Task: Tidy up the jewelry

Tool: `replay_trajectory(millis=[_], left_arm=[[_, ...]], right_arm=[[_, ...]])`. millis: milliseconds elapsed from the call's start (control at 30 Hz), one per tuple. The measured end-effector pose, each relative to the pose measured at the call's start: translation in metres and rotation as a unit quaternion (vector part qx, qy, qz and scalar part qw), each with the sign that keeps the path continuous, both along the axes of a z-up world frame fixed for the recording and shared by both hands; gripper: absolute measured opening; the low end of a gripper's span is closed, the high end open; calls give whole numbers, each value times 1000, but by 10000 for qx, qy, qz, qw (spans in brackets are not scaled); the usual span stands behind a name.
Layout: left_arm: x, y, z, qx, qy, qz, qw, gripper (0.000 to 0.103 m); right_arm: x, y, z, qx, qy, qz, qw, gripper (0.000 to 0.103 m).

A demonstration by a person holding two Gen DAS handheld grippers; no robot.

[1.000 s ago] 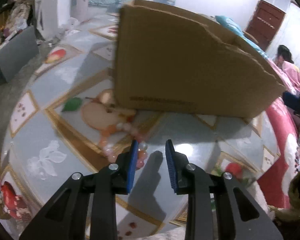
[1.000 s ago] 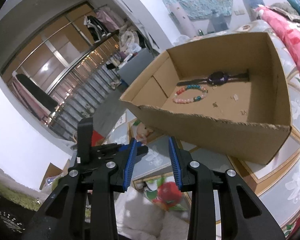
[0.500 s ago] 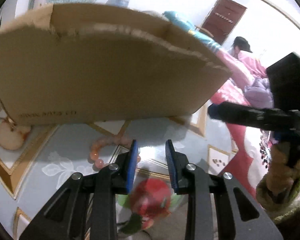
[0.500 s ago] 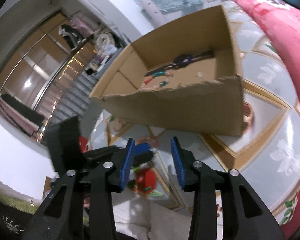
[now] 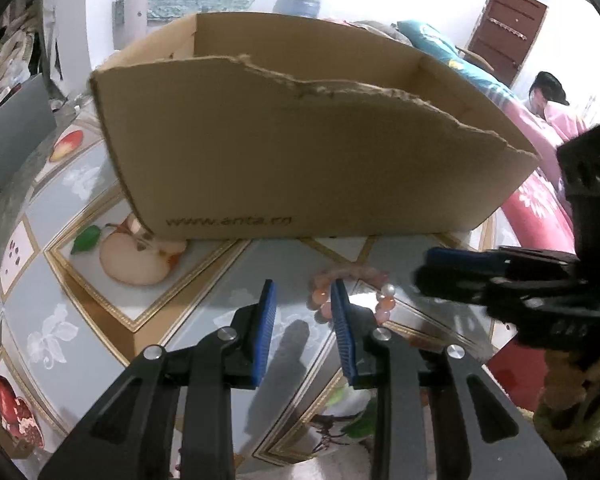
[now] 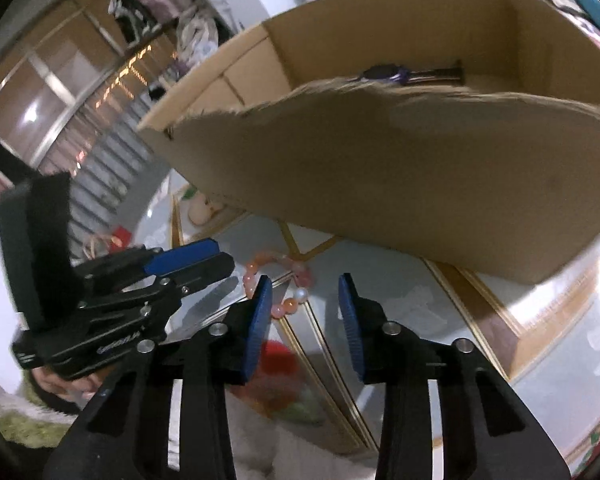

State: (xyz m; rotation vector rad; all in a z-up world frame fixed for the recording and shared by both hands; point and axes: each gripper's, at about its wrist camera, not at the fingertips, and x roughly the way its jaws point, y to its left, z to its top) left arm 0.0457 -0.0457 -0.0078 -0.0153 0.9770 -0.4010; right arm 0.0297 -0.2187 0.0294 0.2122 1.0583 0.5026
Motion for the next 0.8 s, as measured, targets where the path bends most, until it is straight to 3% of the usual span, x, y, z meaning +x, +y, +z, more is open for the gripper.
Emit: replay_trajectory(millis=[167, 333, 800], left_arm=[[-1, -8, -4, 34, 84, 16, 10000, 27], [2, -4, -6, 41, 97, -11, 9999, 27], [9, -20, -8, 219, 238, -310, 9990, 27]], right_arm=[[5, 11, -4, -215, 50, 130, 9997, 23], [7, 12, -10, -533, 67, 98, 9985, 8], [5, -15, -8, -265, 255, -329, 9988, 7]])
